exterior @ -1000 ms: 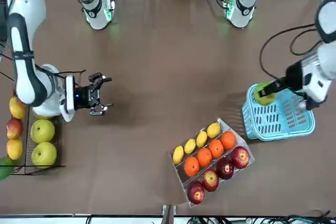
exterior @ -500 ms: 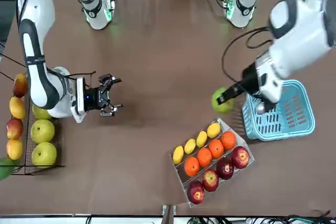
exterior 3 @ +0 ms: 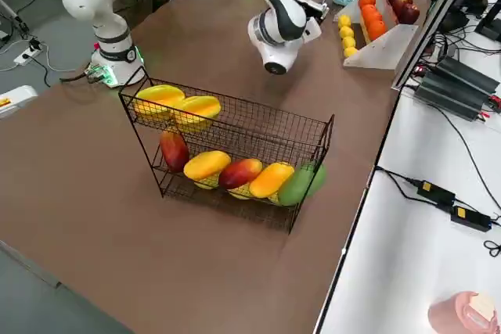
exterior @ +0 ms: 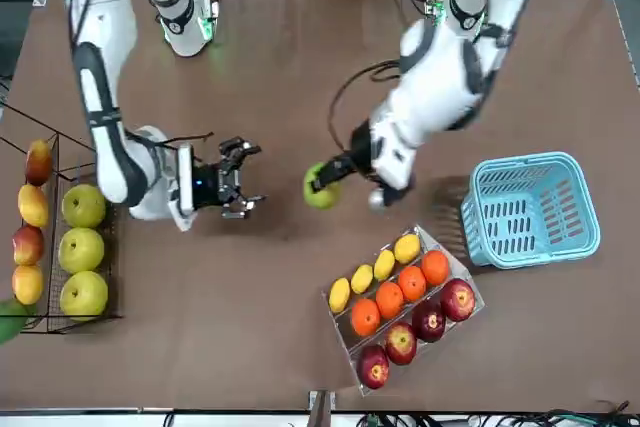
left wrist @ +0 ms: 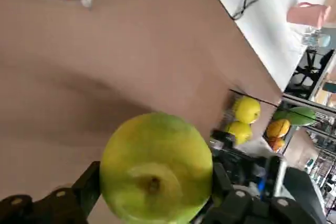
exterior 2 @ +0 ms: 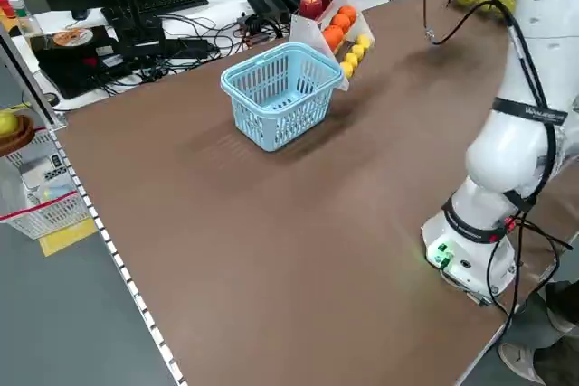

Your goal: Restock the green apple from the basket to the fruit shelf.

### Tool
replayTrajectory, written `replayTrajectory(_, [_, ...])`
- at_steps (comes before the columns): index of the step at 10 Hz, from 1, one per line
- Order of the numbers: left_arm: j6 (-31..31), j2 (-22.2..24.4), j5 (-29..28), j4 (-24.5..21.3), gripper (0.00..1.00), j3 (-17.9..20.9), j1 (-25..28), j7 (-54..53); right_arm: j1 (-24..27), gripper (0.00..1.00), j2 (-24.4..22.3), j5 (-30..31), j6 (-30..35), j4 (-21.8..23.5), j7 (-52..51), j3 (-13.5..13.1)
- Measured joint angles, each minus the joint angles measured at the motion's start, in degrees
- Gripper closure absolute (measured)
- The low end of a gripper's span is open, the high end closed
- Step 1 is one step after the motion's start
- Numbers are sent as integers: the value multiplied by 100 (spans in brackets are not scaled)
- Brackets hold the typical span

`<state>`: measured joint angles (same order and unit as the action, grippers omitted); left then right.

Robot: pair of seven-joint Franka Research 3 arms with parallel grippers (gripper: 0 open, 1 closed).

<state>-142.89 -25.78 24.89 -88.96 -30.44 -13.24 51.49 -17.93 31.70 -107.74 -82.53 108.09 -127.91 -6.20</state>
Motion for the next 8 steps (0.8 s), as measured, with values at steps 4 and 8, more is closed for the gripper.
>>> replayTrajectory(4, [-105,-141,-69,41,13,15,-396,342,-31,2,216,-36,373,36,-180,-103])
replayTrajectory(8, [-139,-241,-244,46,13,55,-684,588,-119,2,217,-278,510,142,-201,43])
